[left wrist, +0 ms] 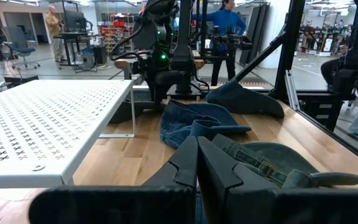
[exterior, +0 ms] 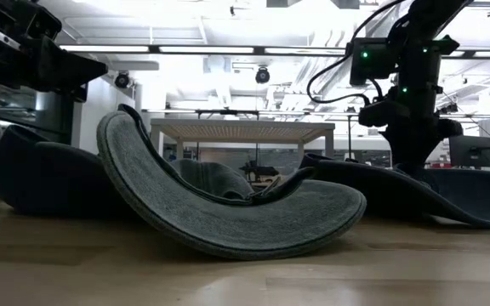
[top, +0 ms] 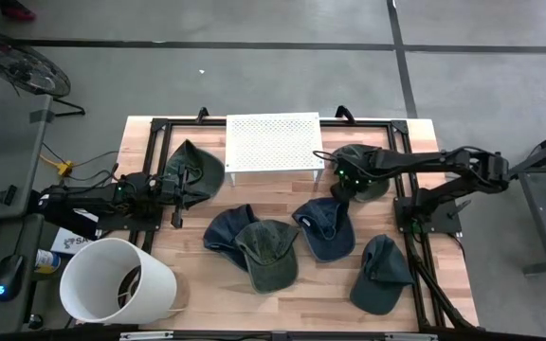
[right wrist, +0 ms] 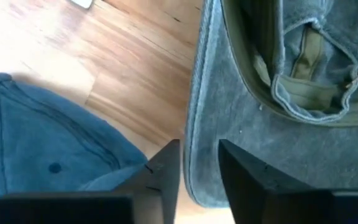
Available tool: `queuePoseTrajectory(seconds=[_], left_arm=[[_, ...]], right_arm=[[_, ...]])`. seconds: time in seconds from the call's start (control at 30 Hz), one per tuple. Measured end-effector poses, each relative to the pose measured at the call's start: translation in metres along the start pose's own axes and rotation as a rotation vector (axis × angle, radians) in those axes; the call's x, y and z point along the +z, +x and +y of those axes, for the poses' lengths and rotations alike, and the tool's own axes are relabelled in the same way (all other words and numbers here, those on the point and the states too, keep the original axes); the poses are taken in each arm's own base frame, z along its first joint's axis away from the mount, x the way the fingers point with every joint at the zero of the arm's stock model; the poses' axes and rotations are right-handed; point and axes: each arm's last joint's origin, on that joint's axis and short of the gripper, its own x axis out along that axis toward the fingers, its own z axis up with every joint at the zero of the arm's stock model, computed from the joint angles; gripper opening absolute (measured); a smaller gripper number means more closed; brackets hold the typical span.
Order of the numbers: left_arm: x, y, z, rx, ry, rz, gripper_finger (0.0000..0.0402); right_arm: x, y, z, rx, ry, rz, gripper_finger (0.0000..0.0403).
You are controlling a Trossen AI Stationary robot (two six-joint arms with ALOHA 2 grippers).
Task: Pick & Place hat
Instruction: Put the top right gray cap on the shelf
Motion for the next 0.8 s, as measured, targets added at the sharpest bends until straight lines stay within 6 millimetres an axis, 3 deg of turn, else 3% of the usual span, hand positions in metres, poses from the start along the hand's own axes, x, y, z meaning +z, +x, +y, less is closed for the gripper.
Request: queuePoseTrajectory(seconds=[0.27, 0.67, 0.8], left_arm=[[0.0, 0.0, 0.0, 0.0, 0.0, 0.0, 0.0005], [0.0, 0.0, 0.0, 0.0, 0.0, 0.0, 0.0005], [0.0, 0.0, 0.0, 0.0, 0.0, 0.0, 0.0005]], right_arm=[[-0.0033, -0.0024, -0.0039, -0.032, -0.011, 0.018, 0.0009], [-0.0029, -0.0025, -0.0042, -0.043, -0.042, 0.007, 0.0025], [-0.0028, -0.0024, -0.0042, -0.044, -0.048, 0.005, 0.0055]])
